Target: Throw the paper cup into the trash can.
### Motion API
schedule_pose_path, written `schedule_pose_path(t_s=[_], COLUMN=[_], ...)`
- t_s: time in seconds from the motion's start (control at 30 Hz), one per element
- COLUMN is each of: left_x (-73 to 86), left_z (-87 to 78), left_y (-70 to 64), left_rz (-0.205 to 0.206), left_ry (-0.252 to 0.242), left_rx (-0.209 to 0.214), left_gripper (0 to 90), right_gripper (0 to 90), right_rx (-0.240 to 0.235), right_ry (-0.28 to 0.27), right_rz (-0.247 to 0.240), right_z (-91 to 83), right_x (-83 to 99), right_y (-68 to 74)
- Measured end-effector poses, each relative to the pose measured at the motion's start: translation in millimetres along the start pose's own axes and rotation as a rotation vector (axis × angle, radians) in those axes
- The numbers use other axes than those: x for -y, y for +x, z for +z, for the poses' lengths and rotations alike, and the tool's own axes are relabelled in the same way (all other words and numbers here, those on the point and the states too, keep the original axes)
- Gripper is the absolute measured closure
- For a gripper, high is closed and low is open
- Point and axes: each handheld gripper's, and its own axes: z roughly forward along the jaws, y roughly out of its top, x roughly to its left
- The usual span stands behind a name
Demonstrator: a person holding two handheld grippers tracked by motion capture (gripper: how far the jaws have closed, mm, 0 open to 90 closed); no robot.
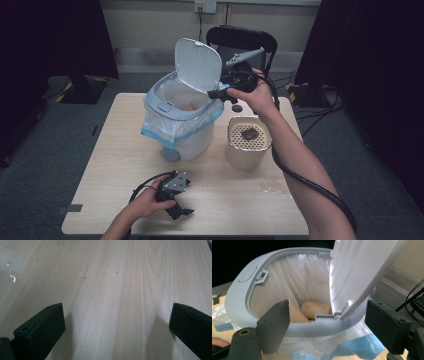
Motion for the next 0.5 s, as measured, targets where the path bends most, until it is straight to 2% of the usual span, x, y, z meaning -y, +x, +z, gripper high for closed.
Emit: schedule_pose_path(t_s=[0.1,0.17,0.3,0.5], left_x=[0.0,0.0,0.0,0.0], left_z=[-0.1,0.0,-0.1,-0.1], left_y=[0.1,0.0,0.1,0.0], left_rz=[0.001,0.001,0.001,0.001], left_ry=[0.001,0.000,0.001,0.001], left_rx=[0.000,0.000,0.000,0.000], left_gripper=[0.0,0.0,0.0,0.0], right_gripper=[20.9,24.7,20.7,22.8], right_rx=[-0.012,-0.020,-0.022,-0.027], right_ry=[-0.013,-0.009,-0.017,-0.021], right_rz=[0.004,-0.014,-0.012,-0.019], right_z=[0.4,0.6,1.2,-0.9], right_x=[-1.3,-3.2,-5.7,-8.3], right_y=[-0.7,0.7,2.8,5.4])
